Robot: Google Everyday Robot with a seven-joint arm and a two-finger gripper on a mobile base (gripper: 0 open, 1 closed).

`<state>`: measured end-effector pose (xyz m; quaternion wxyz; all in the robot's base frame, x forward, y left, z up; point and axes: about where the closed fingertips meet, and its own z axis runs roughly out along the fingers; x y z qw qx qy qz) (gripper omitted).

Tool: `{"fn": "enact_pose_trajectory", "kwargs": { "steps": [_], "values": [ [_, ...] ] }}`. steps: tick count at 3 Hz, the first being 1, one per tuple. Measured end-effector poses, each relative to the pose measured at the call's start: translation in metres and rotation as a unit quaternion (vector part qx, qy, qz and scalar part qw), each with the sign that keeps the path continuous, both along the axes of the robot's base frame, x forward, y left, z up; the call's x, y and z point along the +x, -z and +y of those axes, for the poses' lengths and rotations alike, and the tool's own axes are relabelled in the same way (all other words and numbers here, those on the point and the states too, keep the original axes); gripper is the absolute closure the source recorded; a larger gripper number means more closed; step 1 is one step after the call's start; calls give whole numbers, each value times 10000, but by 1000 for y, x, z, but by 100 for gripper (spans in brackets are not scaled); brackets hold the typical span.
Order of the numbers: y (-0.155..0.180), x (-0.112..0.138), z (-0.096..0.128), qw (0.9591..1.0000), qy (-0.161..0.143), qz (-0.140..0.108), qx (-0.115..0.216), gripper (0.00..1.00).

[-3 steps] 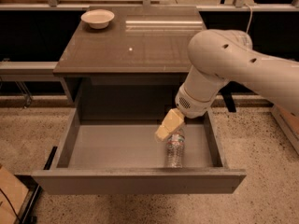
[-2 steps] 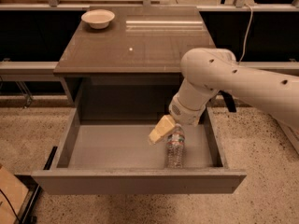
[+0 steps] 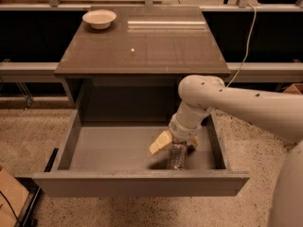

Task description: Pick water bottle from top drawer and place on counter

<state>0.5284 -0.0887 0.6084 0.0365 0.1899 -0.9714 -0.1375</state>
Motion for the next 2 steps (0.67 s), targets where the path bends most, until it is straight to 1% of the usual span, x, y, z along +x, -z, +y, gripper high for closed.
{"fn": "enact_pose_trajectory", "kwargs": {
  "steps": [1,2],
  "values": [
    [19,-3,2,9995,103,219,-191,18],
    [14,-3,2,9995,103,219,-191,41]
  ]
}}
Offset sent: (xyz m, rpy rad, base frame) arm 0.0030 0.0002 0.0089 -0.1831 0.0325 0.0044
